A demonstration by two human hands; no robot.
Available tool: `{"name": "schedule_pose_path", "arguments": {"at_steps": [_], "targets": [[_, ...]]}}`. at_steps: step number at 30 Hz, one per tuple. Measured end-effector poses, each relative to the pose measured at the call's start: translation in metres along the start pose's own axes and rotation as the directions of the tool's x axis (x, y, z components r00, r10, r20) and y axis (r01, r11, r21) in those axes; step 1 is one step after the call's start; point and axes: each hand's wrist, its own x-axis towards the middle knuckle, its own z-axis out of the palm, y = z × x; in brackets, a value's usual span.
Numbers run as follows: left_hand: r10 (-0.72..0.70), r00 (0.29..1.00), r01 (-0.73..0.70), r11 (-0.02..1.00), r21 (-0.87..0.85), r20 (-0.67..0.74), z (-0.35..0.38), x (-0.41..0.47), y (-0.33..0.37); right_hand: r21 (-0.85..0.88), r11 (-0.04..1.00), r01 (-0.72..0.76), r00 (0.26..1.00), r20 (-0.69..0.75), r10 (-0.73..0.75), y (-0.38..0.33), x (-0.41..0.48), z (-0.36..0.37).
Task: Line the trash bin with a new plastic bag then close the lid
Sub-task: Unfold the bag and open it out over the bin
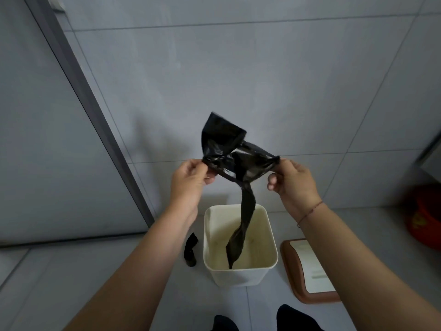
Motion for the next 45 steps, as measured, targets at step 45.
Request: {"name": "schedule_pose_path", "arguments": {"at_steps": [45], "targets": [[-0.324, 0.945, 0.327, 0.917, -0.229, 0.051, -0.004, -0.017, -0.017, 0.176, 0.887, -0.427, 0.869, -0.192, 0.457, 0.018, -0.004, 0.017]]}}
